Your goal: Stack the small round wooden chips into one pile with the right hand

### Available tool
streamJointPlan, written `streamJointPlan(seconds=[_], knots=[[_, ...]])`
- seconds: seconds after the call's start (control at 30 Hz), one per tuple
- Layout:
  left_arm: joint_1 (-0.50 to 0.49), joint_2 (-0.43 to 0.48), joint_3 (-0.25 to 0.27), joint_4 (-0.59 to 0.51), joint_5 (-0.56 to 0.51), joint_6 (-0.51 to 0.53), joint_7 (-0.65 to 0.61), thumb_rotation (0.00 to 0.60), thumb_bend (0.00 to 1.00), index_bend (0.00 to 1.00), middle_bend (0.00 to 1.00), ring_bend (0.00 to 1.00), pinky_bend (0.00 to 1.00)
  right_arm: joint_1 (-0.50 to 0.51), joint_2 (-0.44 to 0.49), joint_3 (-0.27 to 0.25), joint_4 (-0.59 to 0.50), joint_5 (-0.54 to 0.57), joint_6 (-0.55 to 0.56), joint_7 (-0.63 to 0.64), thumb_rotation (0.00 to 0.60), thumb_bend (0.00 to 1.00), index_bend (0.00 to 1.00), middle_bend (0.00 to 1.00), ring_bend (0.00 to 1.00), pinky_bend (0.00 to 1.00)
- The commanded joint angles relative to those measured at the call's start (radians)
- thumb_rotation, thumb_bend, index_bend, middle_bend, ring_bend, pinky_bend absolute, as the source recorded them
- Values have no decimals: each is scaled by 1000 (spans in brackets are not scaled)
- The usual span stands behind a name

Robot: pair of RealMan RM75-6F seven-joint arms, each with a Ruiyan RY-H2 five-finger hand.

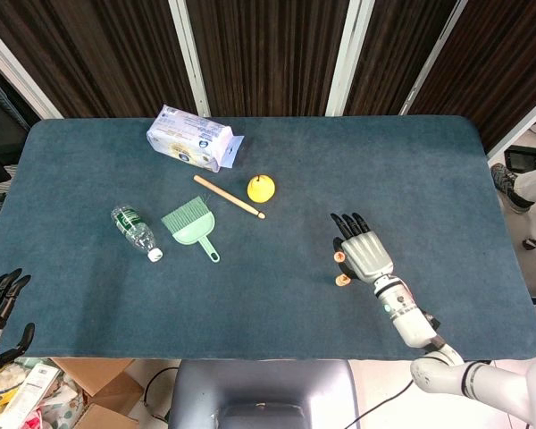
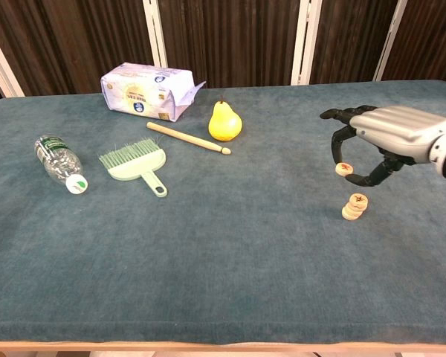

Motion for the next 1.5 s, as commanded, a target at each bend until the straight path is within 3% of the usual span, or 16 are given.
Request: streamJointPlan(seconds=[0.03, 0.27, 0.87, 1.5], knots=[[0, -1, 1, -1, 2, 1, 2, 600, 497, 0, 0, 0, 0, -39, 53, -52, -70, -68, 48, 23, 600, 550, 657, 54, 0, 0], [0, -1, 0, -1, 1, 1, 2, 600, 497, 0, 0, 0, 0, -61, 63, -81, -75, -90, 49, 23, 600, 550, 654, 54, 0, 0], [1, 0, 0, 1, 2, 4, -5, 600, 496, 0, 0, 0, 0, -68, 33, -70, -35, -86, 33, 1, 600, 551, 638, 54, 0, 0], [4, 5, 4, -1, 9, 11, -12, 600, 497, 0, 0, 0, 0, -89, 59, -68, -80, -96, 55, -8, 600, 550, 433, 55, 0, 0]])
